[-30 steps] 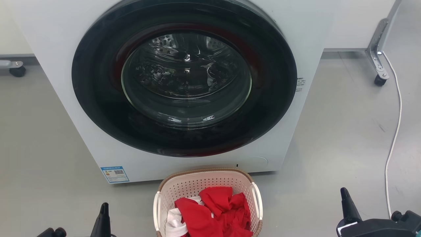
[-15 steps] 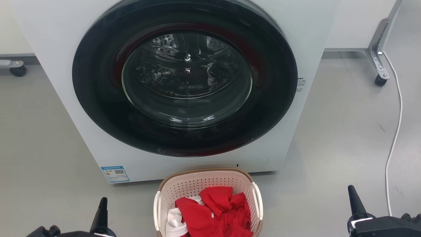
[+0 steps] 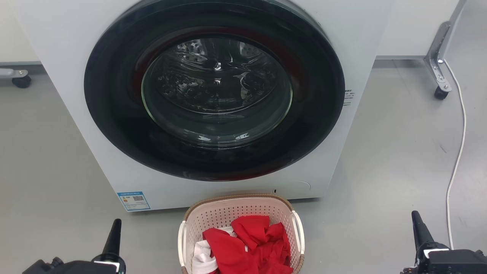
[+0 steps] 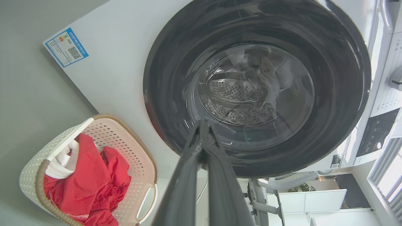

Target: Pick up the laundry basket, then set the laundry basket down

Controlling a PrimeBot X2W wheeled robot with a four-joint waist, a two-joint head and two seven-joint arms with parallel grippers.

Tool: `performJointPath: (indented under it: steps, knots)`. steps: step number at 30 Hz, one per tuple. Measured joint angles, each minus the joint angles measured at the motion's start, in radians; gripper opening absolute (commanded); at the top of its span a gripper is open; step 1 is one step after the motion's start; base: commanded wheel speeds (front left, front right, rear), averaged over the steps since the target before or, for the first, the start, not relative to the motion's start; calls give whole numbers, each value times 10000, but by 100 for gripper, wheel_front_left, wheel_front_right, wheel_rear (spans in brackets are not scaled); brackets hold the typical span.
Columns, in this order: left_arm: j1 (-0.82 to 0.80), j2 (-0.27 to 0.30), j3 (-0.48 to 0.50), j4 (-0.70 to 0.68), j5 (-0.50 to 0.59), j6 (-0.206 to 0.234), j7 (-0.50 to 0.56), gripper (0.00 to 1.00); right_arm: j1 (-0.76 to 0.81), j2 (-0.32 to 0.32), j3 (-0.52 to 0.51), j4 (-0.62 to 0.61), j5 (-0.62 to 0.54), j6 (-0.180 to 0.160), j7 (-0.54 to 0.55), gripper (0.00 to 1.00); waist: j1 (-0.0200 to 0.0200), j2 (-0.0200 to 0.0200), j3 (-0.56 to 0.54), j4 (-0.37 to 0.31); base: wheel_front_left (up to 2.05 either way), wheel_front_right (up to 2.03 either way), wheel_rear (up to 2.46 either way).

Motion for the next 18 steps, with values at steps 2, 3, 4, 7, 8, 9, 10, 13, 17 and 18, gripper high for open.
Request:
performJointPath:
  steps: [2,3,4,7,8,9,10,13,17,18]
  knots:
    - [-81,-2,42,13,-261,-81,69,0,-58,25,-96,27,219,15,73,0,0,0,1,2,0,0,0]
    - [-103,-4,65,23,-384,-90,117,0,-91,33,-144,44,355,46,117,0,0,0,1,3,0,0,0]
    - [-115,-6,86,38,-575,-121,127,0,-111,38,-192,52,500,107,155,0,0,0,2,5,0,0,0]
    - [-178,-12,151,96,-972,-176,236,0,-119,61,-332,109,838,178,249,0,0,0,3,8,0,0,0]
    - [-226,-12,178,105,-1137,-203,291,0,-121,71,-380,123,968,199,278,0,0,0,3,9,0,0,0]
    - [-263,-15,203,107,-1319,-261,301,0,-128,79,-431,144,1120,222,337,0,0,0,4,10,0,0,0]
    - [-292,-19,234,117,-1444,-265,339,0,-135,86,-477,163,1243,242,368,0,0,0,4,12,0,0,0]
    - [-340,-23,295,161,-1904,-347,445,0,-174,109,-619,209,1593,328,474,0,0,0,5,15,0,0,0]
    - [-476,-27,357,207,-2339,-431,558,0,-269,130,-769,251,1981,416,585,0,0,0,6,18,0,0,0]
    - [-478,-29,357,207,-2393,-431,558,0,-291,130,-775,251,1981,418,585,0,0,0,6,18,0,0,0]
